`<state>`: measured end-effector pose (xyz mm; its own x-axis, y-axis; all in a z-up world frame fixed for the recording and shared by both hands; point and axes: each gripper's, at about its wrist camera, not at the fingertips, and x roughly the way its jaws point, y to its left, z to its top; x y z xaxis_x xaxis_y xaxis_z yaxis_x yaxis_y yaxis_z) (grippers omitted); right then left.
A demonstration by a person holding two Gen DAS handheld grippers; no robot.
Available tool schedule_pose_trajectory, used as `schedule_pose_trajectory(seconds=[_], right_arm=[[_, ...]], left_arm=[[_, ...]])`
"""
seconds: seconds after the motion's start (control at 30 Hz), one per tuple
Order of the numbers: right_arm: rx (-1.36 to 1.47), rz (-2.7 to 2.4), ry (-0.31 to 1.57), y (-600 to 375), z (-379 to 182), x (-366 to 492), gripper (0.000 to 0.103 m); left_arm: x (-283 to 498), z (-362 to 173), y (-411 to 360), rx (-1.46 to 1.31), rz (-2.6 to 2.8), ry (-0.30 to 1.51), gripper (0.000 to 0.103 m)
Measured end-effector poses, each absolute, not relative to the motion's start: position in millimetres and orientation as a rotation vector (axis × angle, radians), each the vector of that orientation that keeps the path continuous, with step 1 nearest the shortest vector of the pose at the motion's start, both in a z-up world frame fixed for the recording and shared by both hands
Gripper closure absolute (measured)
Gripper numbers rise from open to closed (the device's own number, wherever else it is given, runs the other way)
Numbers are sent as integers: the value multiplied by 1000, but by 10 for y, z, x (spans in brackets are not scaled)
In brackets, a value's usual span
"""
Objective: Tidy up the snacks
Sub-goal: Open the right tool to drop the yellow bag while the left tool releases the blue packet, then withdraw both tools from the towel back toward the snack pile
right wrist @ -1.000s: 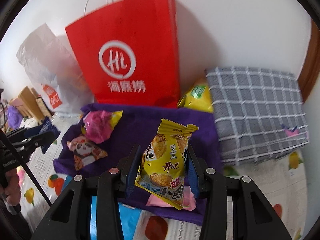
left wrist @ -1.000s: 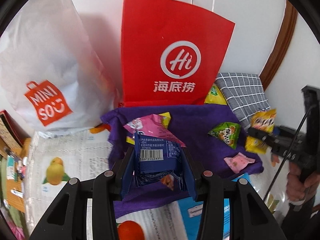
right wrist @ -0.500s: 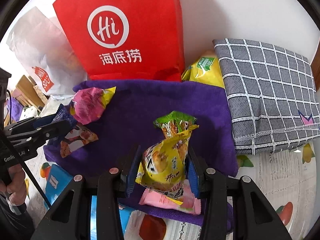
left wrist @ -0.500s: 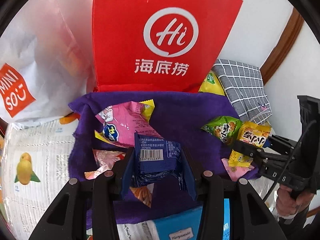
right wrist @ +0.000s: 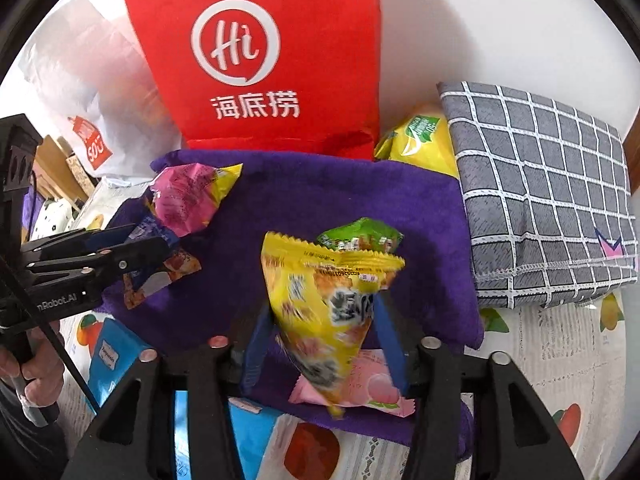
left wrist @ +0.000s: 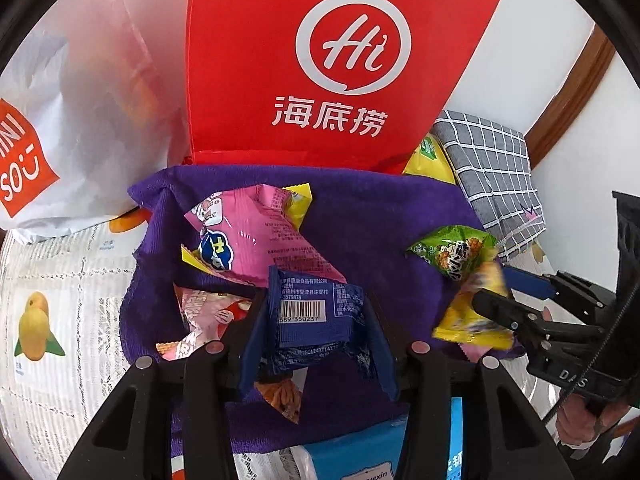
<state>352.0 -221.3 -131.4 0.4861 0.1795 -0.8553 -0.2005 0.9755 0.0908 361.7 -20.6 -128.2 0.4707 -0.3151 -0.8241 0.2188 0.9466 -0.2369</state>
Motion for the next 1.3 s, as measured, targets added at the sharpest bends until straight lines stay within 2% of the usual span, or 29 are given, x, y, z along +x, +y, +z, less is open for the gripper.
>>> schedule_pose_trajectory(seconds=[0.1, 0.17, 0.23, 0.63, 0.93, 1.3], right_arm=[[-64, 232, 1012, -2153, -1215, 3464, 44], [-77, 231, 984, -2127, -1130, 3415, 39], [-87, 229, 953, -2111, -1038, 3355, 34], [-17, 162, 854, -2121, -611, 2748, 32], [-10, 70, 859, -2078, -413, 2130, 30], [-67, 122, 791, -1875, -410, 1405, 29]], left_arm=[[3611, -1260, -199, -86, -304, 1030, 49], [3593, -1216, -163, -116, -310, 1018, 38], [3554, -1145, -133, -136, -319, 1006, 31], [2894, -692, 7, -64, -279, 863, 30], [2147, -360, 76, 11, -273, 751, 30], [1480, -294, 174, 8, -255, 712, 30]])
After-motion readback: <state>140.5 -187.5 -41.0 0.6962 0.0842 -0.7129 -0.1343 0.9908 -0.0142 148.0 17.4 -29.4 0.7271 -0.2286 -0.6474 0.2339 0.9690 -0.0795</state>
